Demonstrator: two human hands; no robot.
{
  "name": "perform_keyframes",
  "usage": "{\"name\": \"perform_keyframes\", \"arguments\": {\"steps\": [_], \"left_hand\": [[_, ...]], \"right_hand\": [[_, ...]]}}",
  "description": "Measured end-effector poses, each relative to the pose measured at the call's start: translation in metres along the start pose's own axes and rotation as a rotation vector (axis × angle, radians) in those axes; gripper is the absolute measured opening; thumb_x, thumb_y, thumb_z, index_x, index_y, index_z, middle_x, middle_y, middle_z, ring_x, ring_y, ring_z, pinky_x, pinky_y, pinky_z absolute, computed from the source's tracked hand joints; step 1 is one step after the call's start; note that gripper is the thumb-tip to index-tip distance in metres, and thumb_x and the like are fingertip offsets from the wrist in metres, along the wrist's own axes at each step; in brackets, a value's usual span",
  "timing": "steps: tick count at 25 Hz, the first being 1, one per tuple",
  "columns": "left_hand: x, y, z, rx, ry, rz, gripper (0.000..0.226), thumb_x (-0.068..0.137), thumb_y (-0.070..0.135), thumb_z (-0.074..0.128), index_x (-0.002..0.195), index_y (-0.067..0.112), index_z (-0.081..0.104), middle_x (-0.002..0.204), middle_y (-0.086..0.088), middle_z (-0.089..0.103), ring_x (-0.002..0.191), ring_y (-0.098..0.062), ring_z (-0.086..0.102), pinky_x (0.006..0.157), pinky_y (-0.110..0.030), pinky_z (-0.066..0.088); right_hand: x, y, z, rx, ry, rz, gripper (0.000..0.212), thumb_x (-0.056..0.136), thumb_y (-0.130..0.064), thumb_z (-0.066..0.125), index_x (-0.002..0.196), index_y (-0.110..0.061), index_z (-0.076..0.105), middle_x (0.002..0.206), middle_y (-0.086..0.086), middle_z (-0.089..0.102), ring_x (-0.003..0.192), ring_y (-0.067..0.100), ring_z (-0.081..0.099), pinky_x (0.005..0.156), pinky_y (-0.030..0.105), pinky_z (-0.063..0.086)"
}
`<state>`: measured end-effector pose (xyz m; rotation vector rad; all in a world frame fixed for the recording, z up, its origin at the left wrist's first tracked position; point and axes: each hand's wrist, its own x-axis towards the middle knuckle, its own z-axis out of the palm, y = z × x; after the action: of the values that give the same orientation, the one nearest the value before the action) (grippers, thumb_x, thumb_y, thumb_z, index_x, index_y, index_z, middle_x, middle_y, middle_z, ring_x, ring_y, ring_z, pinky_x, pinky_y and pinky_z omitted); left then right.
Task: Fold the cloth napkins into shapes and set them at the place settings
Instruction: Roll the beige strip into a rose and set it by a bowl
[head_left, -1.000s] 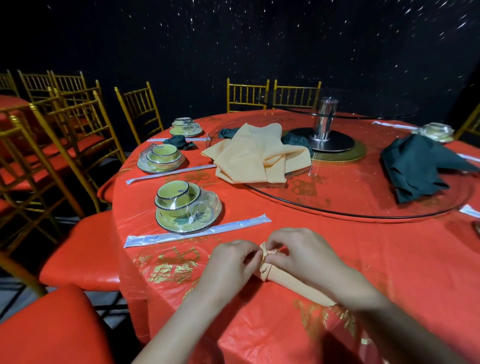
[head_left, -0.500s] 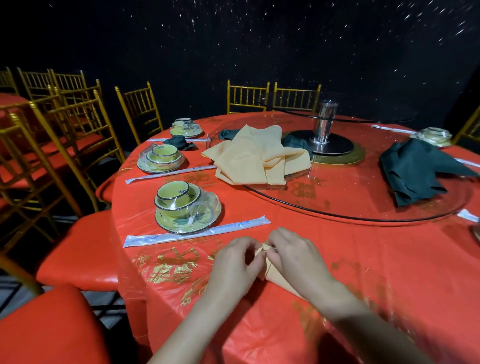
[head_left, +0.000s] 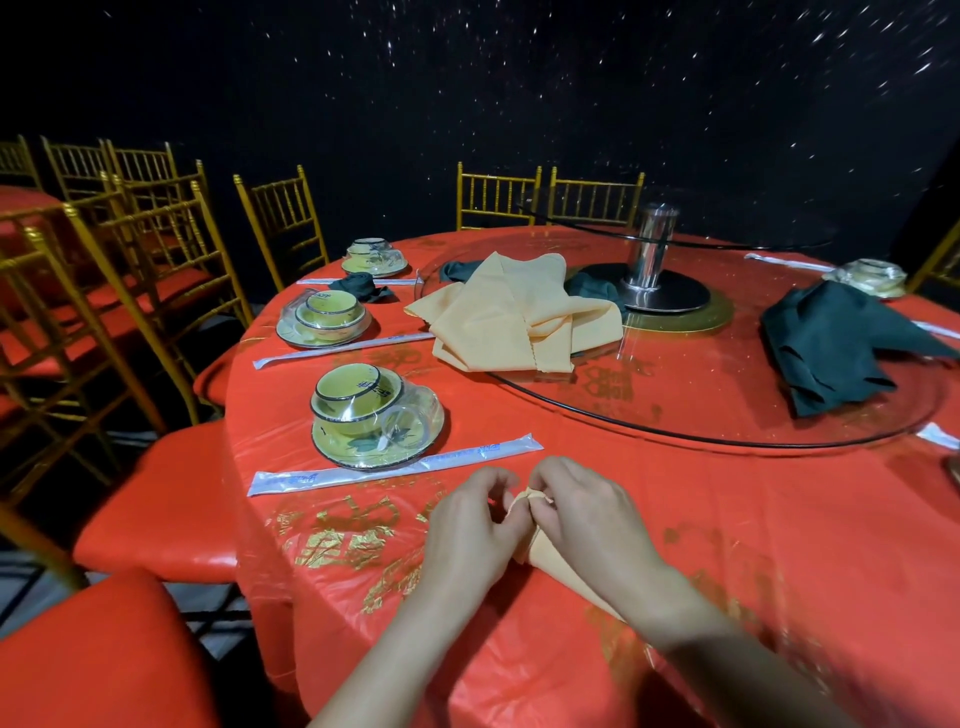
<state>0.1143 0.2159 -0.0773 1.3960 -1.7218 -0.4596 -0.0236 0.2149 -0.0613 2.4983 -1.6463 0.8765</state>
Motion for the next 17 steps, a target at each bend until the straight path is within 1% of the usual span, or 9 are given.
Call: {"name": "perform_keyframes", "arguments": {"steps": [2,4,7,10,11,13,14,16,17], "left_hand": [[-0.001,0.000,0.001,0.025,0.008,0.006,0.003,0.078,0.023,0.063,0.082,0.024,0.062,0.073,0.015,0.058,0.059,-0.007,0.044,0.059,-0.022,0.030],[-0.003,-0.002,0.002,-0.005,0.042,0.022,0.008,0.074,0.029,0.057,0.078,0.024,0.063,0.074,0.014,0.061,0.063,-0.007,0.048,0.059,-0.022,0.032],[-0.009,-0.004,0.005,-0.055,0.063,0.076,0.014,0.076,0.029,0.055,0.082,0.024,0.067,0.080,0.014,0.065,0.077,-0.004,0.054,0.063,-0.014,0.036],[-0.015,-0.005,0.007,-0.045,0.062,0.156,0.015,0.082,0.023,0.057,0.096,0.023,0.063,0.088,0.016,0.064,0.078,-0.002,0.055,0.066,-0.011,0.036],[-0.016,-0.005,0.007,-0.041,0.063,0.161,0.017,0.082,0.023,0.056,0.099,0.023,0.059,0.089,0.017,0.062,0.077,-0.003,0.055,0.066,-0.013,0.037],[-0.015,-0.007,0.007,-0.063,0.040,0.162,0.021,0.083,0.027,0.053,0.102,0.021,0.057,0.090,0.017,0.060,0.078,-0.004,0.055,0.067,-0.014,0.037],[-0.015,-0.009,0.006,-0.070,0.019,0.168,0.023,0.082,0.031,0.050,0.100,0.021,0.059,0.092,0.015,0.061,0.080,-0.004,0.055,0.069,-0.014,0.037],[-0.015,-0.012,0.005,-0.060,-0.012,0.182,0.026,0.080,0.037,0.047,0.095,0.022,0.061,0.091,0.012,0.061,0.083,-0.003,0.054,0.071,-0.016,0.039],[-0.017,-0.013,0.004,-0.064,-0.024,0.180,0.026,0.080,0.040,0.048,0.095,0.023,0.061,0.091,0.014,0.059,0.083,-0.001,0.053,0.071,-0.016,0.039]], "right_hand": [[0.000,0.002,-0.006,0.201,-0.047,0.090,0.005,0.079,-0.024,0.059,0.079,-0.019,0.062,0.075,-0.011,0.059,0.068,0.014,0.059,0.061,0.033,0.050],[0.001,0.003,-0.014,0.282,-0.103,0.157,0.003,0.078,-0.023,0.067,0.080,-0.024,0.069,0.076,-0.015,0.062,0.073,0.007,0.060,0.070,0.031,0.049],[0.009,-0.002,-0.025,0.094,-0.147,0.156,0.009,0.079,-0.030,0.062,0.087,-0.026,0.065,0.078,-0.013,0.059,0.083,0.011,0.060,0.070,0.030,0.047],[0.015,-0.012,-0.022,-0.140,-0.194,0.124,0.014,0.085,-0.027,0.053,0.098,-0.024,0.055,0.098,-0.006,0.060,0.095,0.023,0.058,0.071,0.032,0.040],[0.013,-0.015,-0.019,-0.158,-0.161,0.118,0.014,0.085,-0.024,0.053,0.098,-0.022,0.054,0.100,-0.004,0.059,0.094,0.026,0.058,0.069,0.033,0.039],[0.005,-0.016,-0.010,-0.064,-0.054,0.120,0.010,0.082,-0.018,0.059,0.091,-0.019,0.056,0.090,-0.004,0.058,0.085,0.028,0.059,0.063,0.032,0.036],[0.002,-0.013,-0.008,0.014,-0.031,0.142,0.007,0.080,-0.017,0.063,0.085,-0.020,0.058,0.083,-0.007,0.056,0.080,0.025,0.060,0.062,0.031,0.038],[-0.001,-0.001,-0.010,0.169,-0.070,0.178,0.007,0.077,-0.019,0.069,0.076,-0.024,0.064,0.073,-0.014,0.053,0.071,0.011,0.059,0.065,0.031,0.046],[-0.002,0.005,-0.013,0.248,-0.113,0.170,0.007,0.077,-0.019,0.071,0.075,-0.026,0.068,0.072,-0.016,0.055,0.070,0.005,0.058,0.066,0.025,0.046]]}}
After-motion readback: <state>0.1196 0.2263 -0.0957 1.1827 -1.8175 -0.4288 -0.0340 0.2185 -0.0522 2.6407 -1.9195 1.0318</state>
